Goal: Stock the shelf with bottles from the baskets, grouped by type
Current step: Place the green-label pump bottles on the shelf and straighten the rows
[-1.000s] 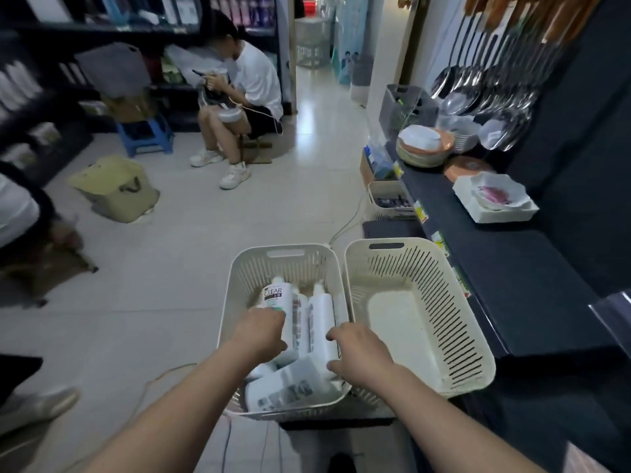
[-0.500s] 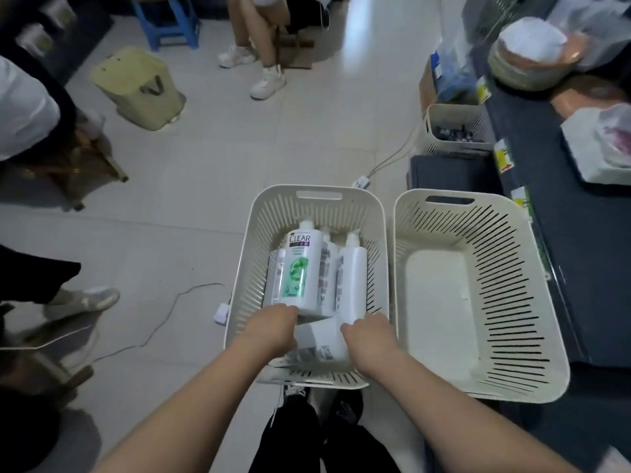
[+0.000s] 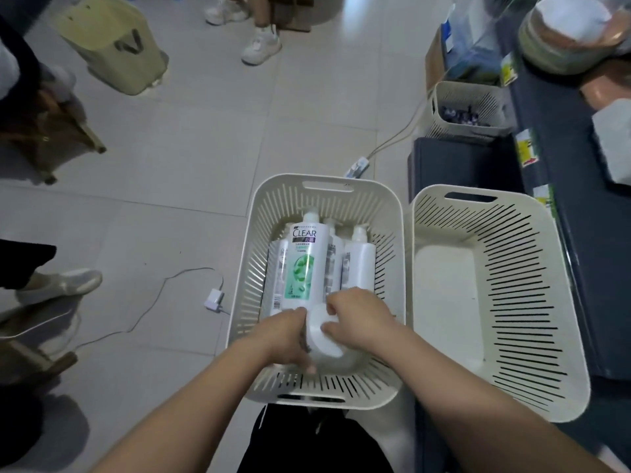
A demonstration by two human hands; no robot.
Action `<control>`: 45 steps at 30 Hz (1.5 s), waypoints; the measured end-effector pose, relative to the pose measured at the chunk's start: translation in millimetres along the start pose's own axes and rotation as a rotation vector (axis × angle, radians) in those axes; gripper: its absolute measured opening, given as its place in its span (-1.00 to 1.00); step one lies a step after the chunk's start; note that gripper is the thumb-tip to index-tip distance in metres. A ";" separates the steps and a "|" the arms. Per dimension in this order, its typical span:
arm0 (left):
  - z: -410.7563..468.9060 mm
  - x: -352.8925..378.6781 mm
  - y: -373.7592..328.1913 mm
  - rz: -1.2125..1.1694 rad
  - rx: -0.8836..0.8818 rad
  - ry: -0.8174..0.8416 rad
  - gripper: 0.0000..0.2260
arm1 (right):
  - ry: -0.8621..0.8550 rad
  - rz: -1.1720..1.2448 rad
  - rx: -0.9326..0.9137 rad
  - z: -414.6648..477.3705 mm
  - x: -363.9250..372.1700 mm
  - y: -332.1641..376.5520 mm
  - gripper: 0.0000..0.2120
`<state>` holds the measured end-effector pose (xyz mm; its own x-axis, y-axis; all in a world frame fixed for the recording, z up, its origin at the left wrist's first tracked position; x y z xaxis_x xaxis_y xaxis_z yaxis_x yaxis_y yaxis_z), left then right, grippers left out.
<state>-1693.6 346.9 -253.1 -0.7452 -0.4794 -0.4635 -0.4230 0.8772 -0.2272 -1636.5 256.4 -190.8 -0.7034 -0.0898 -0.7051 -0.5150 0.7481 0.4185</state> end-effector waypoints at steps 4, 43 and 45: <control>-3.8 -6.7 0.2 -0.257 0.036 -0.024 -0.03 | -0.091 0.103 0.122 10.2 -35.3 12.6 -0.79; 112.8 -58.0 17.9 -1.020 -0.368 -0.058 -0.58 | -0.771 1.117 0.410 -31.0 0.7 -68.9 -0.40; 115.6 -58.4 16.0 -1.022 -0.365 -0.072 -0.50 | -0.808 1.143 0.441 -34.7 3.0 -70.5 -0.36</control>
<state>-1597.3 392.0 -328.8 0.0734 -0.9650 -0.2517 -0.9626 -0.0025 -0.2710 -1619.3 180.6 -202.6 -0.0804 0.9502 -0.3011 0.4143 0.3066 0.8570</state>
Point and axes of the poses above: each hand's wrist, its own z-axis towards the middle knuckle, its own x-axis out of the palm, y = z × x, the point moved 8 cm from there along z, towards the middle knuckle, and after that the axes turned 14 degrees about -x, right-handed, at the moved point
